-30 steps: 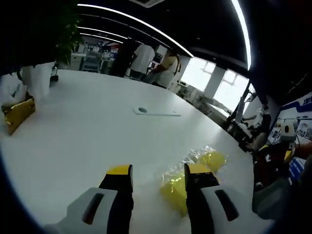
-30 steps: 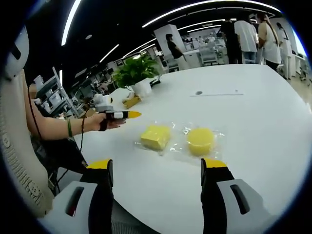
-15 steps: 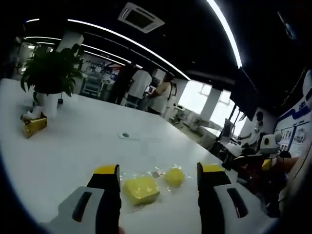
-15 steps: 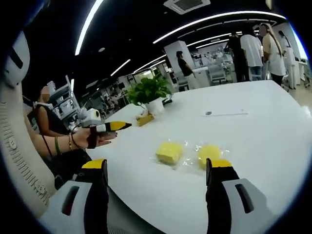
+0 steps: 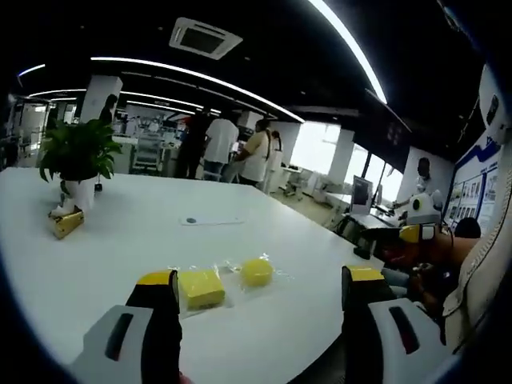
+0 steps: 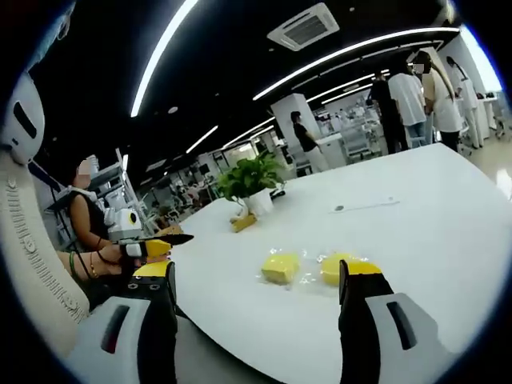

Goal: Compare the silicone blocks by pressing each to a similar depth, holding the contact briefly, and releasing to observe deformation and rebound differences across the visible hardness samples.

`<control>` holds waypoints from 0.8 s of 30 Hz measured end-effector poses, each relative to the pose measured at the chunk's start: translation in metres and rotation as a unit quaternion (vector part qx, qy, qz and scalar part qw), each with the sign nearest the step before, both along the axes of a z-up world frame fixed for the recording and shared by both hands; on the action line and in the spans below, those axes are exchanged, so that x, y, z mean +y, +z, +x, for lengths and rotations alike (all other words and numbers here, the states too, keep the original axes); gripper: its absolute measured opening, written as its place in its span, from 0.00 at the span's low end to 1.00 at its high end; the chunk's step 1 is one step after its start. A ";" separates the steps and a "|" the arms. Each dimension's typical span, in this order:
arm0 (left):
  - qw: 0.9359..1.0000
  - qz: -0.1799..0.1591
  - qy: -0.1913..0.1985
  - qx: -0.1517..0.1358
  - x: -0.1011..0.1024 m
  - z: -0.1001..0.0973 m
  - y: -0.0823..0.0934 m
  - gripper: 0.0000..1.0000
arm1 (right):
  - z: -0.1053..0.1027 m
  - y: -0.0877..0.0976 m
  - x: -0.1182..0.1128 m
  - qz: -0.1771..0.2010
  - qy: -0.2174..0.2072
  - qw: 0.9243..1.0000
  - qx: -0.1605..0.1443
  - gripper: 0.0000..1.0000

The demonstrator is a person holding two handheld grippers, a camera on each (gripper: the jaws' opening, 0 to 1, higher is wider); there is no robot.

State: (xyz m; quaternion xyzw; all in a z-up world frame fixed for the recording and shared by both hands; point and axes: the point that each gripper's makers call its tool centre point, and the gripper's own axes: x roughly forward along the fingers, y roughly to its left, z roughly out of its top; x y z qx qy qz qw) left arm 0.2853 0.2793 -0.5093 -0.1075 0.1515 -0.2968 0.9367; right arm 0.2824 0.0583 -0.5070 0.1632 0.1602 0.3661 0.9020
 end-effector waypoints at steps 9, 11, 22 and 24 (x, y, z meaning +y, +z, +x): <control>1.000 0.006 -0.004 0.030 -0.015 -0.021 -0.009 0.85 | -0.003 -0.001 -0.015 0.008 -0.002 1.000 -0.002 0.79; 0.999 0.011 -0.004 0.034 -0.017 -0.024 -0.010 0.86 | -0.003 -0.003 -0.016 0.009 -0.002 1.000 -0.001 0.79; 0.997 0.005 -0.029 0.072 -0.033 -0.025 -0.013 0.87 | 0.003 -0.011 -0.027 0.022 -0.005 1.000 0.006 0.79; 0.996 0.003 -0.039 0.080 -0.036 -0.025 -0.013 0.86 | 0.002 -0.011 -0.027 0.022 -0.003 1.000 0.008 0.79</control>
